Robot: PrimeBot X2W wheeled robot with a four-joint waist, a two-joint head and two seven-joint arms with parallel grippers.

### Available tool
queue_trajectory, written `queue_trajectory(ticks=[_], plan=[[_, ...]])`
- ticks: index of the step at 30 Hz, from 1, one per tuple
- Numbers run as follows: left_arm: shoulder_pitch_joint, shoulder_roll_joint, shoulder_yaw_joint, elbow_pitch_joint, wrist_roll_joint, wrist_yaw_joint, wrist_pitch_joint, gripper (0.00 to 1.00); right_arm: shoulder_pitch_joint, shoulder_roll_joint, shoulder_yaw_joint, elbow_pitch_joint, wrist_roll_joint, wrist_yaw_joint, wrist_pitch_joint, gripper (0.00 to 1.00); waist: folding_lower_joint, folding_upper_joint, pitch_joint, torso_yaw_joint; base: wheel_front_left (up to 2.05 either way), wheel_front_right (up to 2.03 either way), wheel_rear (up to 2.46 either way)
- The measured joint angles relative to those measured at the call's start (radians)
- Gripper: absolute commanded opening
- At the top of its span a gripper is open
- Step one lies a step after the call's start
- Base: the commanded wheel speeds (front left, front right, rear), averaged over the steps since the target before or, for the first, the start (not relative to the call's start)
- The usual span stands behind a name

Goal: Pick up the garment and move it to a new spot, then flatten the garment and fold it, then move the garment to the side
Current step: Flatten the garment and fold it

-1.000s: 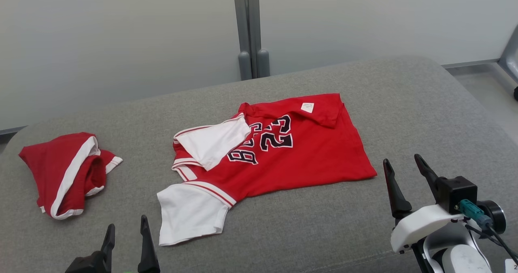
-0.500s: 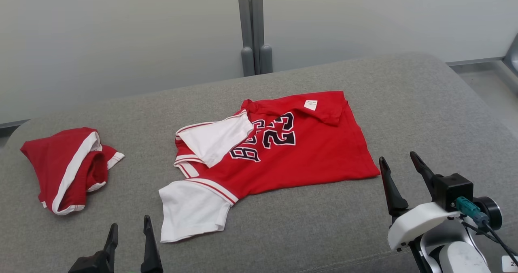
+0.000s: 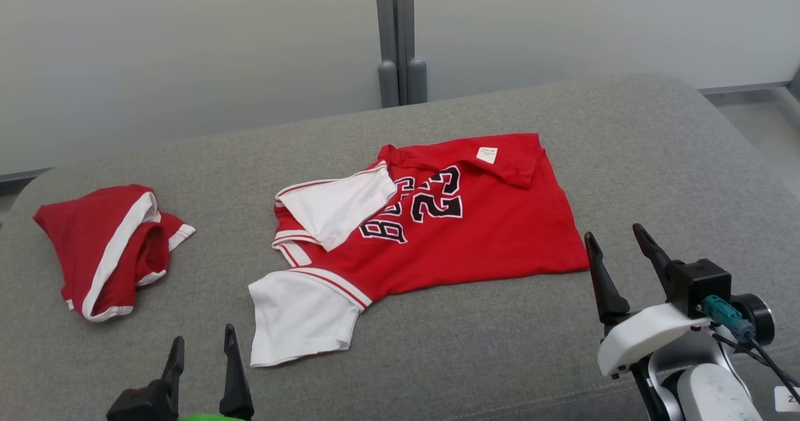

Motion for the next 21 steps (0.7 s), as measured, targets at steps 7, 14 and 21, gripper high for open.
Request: queue_trajectory(ticks=[7, 14, 21], plan=[[-0.017, 0.002, -0.006, 0.004, 0.001, -0.005, 0.003, 1.0, -0.003, -0.001, -0.001, 0.001, 0.001, 0.0, -0.001, 1.0, 0.0, 0.0, 0.017, 0.005, 0.0, 0.0, 0.0], [-0.09, -0.018, -0.03, 0.112, -0.039, -0.05, 0.064, 1.0, -0.024, -0.007, -0.008, 0.031, 0.007, 0.0, 0.0, 1.0, 0.0, 0.0, 0.049, 0.01, 0.0, 0.0, 0.0], [-0.184, -0.063, -0.033, 0.291, -0.085, -0.09, 0.085, 1.0, -0.052, -0.009, -0.009, 0.049, 0.015, 0.0, -0.013, 1.0, 0.0, 0.0, 0.109, 0.006, 0.0, 0.0, 0.0]])
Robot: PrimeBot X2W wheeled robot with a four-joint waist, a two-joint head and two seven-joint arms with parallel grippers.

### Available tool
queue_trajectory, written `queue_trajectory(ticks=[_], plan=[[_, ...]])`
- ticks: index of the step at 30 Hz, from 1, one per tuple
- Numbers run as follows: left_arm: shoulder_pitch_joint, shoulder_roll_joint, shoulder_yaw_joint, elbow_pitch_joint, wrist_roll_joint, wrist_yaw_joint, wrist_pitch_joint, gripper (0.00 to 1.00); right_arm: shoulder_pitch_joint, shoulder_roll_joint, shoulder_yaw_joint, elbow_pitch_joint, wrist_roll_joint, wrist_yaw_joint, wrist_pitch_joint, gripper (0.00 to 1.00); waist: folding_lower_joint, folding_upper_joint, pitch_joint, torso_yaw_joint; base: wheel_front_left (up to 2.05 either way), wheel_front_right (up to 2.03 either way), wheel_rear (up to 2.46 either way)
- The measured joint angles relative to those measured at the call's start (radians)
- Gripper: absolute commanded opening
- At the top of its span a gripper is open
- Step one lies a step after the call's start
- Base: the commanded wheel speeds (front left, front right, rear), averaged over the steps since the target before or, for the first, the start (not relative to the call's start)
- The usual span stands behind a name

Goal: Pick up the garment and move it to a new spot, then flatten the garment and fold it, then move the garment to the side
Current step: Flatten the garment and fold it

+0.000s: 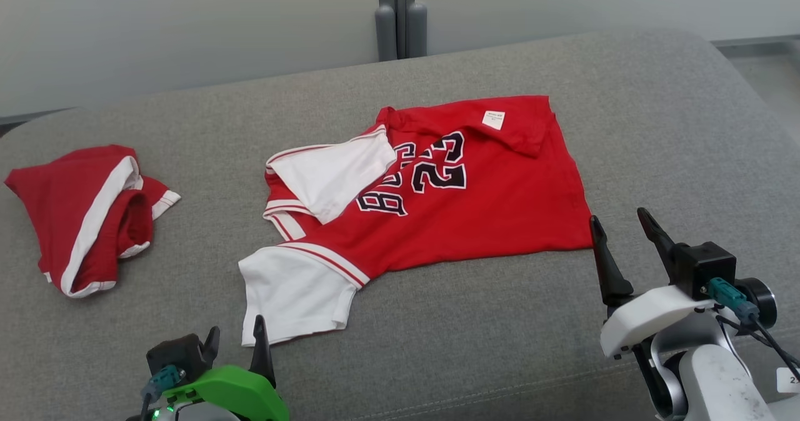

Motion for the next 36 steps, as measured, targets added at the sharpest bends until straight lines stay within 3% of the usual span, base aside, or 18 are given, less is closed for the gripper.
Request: queue_trajectory(ticks=[9, 16, 17, 18, 21, 23, 36], plan=[[-0.11, -0.035, 0.012, 0.221, -0.032, -0.021, 0.014, 1.0, -0.045, -0.004, 0.002, 0.014, 0.006, 0.0, -0.022, 1.0, 0.0, 0.0, 0.098, -0.016, 0.0, 0.0, 0.0], [-0.165, -0.051, 0.017, 0.314, -0.04, -0.034, -0.013, 1.0, -0.053, -0.006, -0.002, 0.022, 0.006, 0.0, -0.031, 1.0, 0.0, 0.0, 0.141, -0.036, 0.0, 0.0, 0.0], [-0.171, -0.054, 0.013, 0.322, -0.04, -0.038, -0.014, 0.66, -0.053, -0.006, -0.003, 0.023, 0.006, 0.0, -0.032, 1.0, 0.0, 0.0, 0.145, -0.038, 0.0, 0.0, 0.0], [-0.178, -0.054, 0.01, 0.329, -0.04, -0.042, -0.014, 0.43, -0.053, -0.006, -0.003, 0.023, 0.006, 0.0, -0.032, 1.0, 0.0, 0.0, 0.147, -0.04, 0.0, 0.0, 0.0], [-0.195, -0.061, 0.0, 0.346, -0.04, -0.048, -0.007, 0.15, -0.055, -0.007, -0.005, 0.026, 0.006, 0.0, -0.033, 1.0, 0.0, 0.0, 0.153, -0.041, 0.0, 0.0, 0.0], [-0.202, -0.064, -0.01, 0.353, -0.038, -0.052, -0.001, 0.02, -0.058, -0.007, -0.007, 0.031, 0.006, 0.0, -0.035, 1.0, 0.0, 0.0, 0.156, -0.04, 0.0, 0.0, 0.0], [-0.215, -0.085, -0.039, 0.31, -0.016, -0.053, -0.037, 0.0, -0.143, -0.026, -0.052, 0.173, 0.035, 0.0, -0.033, 1.0, 0.0, 0.0, 0.178, -0.011, 0.0, 0.0, 0.0]])
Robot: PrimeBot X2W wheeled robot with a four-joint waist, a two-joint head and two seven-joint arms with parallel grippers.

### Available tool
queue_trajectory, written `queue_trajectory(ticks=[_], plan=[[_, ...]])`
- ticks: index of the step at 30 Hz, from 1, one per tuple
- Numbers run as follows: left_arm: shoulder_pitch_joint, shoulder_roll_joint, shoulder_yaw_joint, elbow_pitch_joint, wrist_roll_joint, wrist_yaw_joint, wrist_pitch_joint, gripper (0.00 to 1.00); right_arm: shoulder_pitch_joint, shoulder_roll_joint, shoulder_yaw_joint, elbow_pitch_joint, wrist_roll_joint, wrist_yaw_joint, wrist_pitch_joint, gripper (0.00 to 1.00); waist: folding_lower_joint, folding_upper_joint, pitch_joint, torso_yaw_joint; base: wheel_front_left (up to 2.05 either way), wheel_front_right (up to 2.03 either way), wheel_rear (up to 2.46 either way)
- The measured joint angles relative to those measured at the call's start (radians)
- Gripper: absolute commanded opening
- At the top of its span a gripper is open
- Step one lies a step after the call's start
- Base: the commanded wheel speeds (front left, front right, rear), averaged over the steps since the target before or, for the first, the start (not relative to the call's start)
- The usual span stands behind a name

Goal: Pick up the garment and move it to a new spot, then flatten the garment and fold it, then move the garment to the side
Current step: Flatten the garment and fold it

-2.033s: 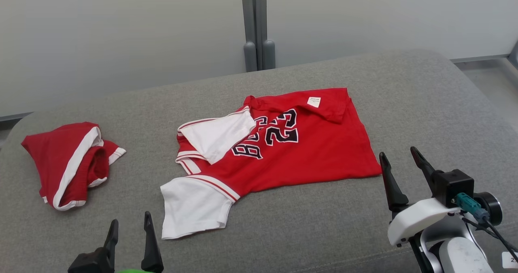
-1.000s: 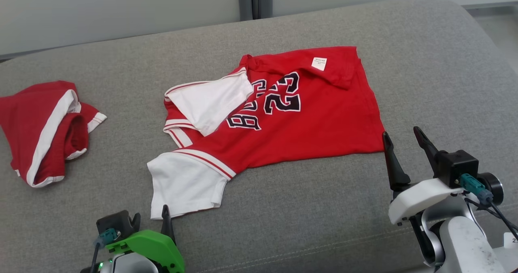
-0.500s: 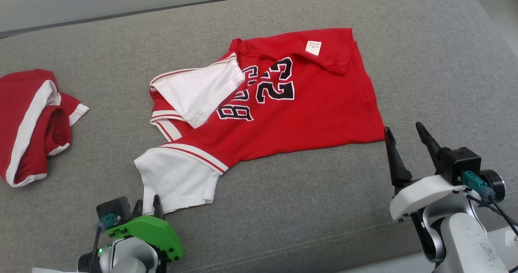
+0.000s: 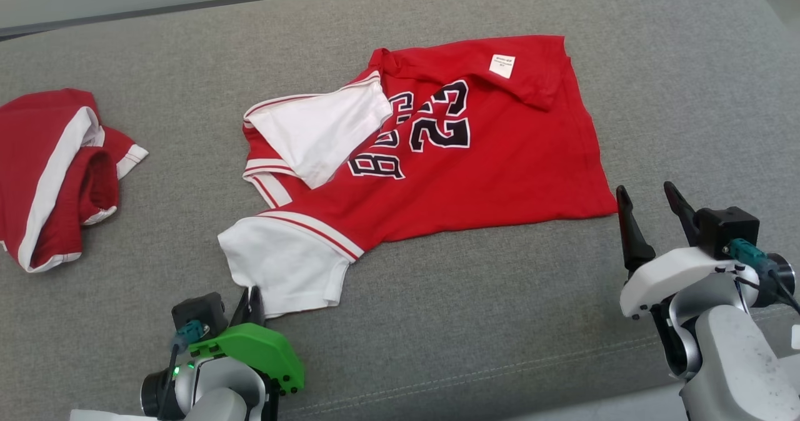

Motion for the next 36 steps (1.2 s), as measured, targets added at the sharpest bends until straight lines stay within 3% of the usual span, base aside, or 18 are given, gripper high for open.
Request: queue_trajectory(ticks=[20, 22, 23, 26, 28, 36], plan=[[0.075, 0.053, -0.065, -0.333, 0.066, 0.074, 0.042, 0.0, -0.216, -0.007, -0.03, 0.506, 0.234, 0.0, 0.005, 1.0, 0.0, 0.0, 0.028, 0.107, 0.0, 0.0, 0.0], [0.079, 0.055, -0.067, -0.351, 0.07, 0.079, 0.042, 0.0, -0.232, -0.009, -0.025, 0.538, 0.252, 0.0, 0.002, 0.73, 0.0, 0.0, 0.025, 0.11, 0.0, 0.0, 0.0], [0.08, 0.055, -0.067, -0.356, 0.07, 0.082, 0.043, 0.0, -0.239, -0.01, -0.021, 0.551, 0.262, 0.0, 0.001, 0.49, 0.0, 0.0, 0.024, 0.111, 0.0, 0.0, 0.0], [0.087, 0.058, -0.066, -0.376, 0.069, 0.082, 0.044, 0.0, -0.258, -0.01, -0.008, 0.583, 0.306, -0.001, -0.009, 0.29, 0.0, 0.0, 0.019, 0.111, 0.0, 0.0, 0.0], [0.094, 0.059, -0.062, -0.384, 0.061, 0.082, 0.042, 0.0, -0.266, -0.012, 0.008, 0.599, 0.319, -0.001, -0.016, 0.0, 0.0, 0.0, 0.016, 0.11, 0.0, 0.0, 0.0], [0.113, 0.009, 0.023, -0.44, -0.091, 0.03, 0.022, 0.0, -0.307, -0.033, 0.088, 0.608, 0.387, -0.001, -0.078, 0.0, 0.0, 0.0, -0.003, 0.098, 0.0, 0.0, 0.0]])
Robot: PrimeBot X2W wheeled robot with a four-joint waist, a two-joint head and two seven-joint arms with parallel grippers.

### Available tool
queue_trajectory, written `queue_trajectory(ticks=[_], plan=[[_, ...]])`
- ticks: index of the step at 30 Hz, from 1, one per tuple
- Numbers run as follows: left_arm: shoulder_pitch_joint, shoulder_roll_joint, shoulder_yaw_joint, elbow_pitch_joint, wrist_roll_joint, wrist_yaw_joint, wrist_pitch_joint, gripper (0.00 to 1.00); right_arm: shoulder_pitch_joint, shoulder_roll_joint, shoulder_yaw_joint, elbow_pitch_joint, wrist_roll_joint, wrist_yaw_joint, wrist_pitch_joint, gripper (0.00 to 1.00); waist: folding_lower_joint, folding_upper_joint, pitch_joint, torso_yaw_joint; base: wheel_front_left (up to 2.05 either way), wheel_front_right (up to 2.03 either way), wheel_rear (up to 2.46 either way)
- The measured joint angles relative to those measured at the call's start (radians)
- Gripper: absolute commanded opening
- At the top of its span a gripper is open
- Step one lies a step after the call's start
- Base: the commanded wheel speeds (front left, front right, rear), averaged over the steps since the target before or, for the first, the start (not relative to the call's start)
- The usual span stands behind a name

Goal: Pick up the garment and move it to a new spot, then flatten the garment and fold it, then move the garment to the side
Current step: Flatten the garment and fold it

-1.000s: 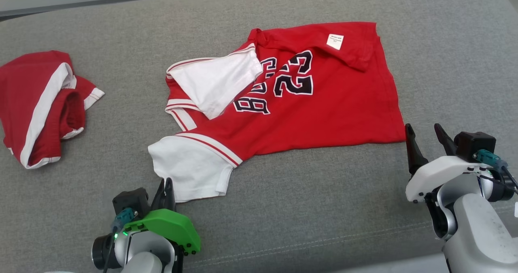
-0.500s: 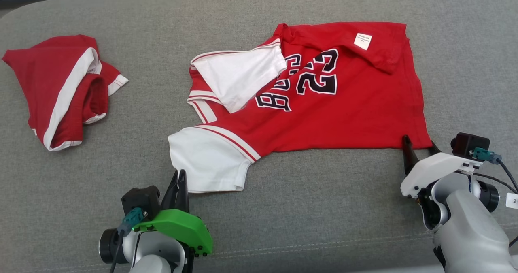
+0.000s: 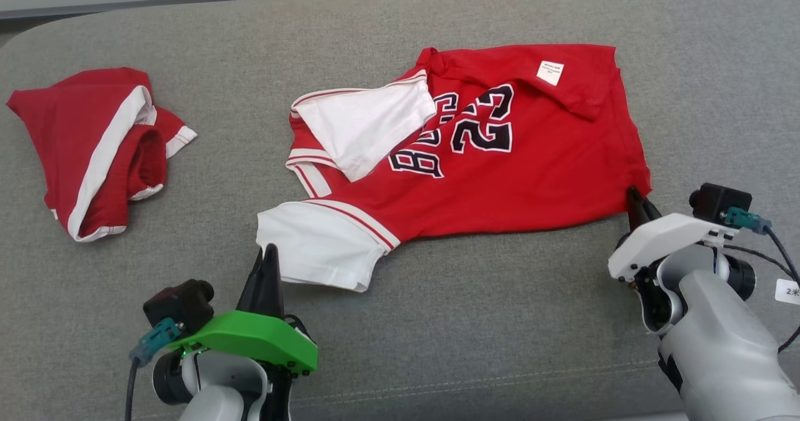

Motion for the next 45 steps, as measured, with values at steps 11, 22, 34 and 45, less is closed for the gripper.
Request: queue_trajectory(ticks=[11, 22, 34, 45], plan=[[-0.092, -0.026, 0.095, -0.142, -0.12, -0.06, -0.007, 0.0, -0.078, -0.071, 0.127, -0.213, 0.142, 0.0, -0.01, 0.0, 0.0, 0.0, -0.049, -0.062, 0.0, 0.0, 0.0], [-0.301, -0.022, 0.2, -0.267, -0.235, -0.046, 0.092, 0.0, -0.122, -0.136, 0.135, -0.506, 0.215, 0.0, 0.076, 0.0, 0.0, 0.0, -0.128, -0.125, 0.0, 0.0, 0.0], [-0.59, 0.033, 0.212, -0.26, -0.24, 0.009, 0.23, 0.0, -0.196, -0.116, 0.046, -0.643, 0.15, 0.0, 0.299, 0.0, -0.0001, 0.0, -0.196, -0.167, 0.0, 0.0, 0.0], [-0.986, 0.072, 0.156, 0.097, -0.141, 0.014, 0.286, 0.0, -0.494, -0.036, -0.053, -0.495, 0.026, 0.0, 0.424, 0.0, -0.0001, 0.0, -0.085, -0.156, 0.0, 0.0, 0.0]])
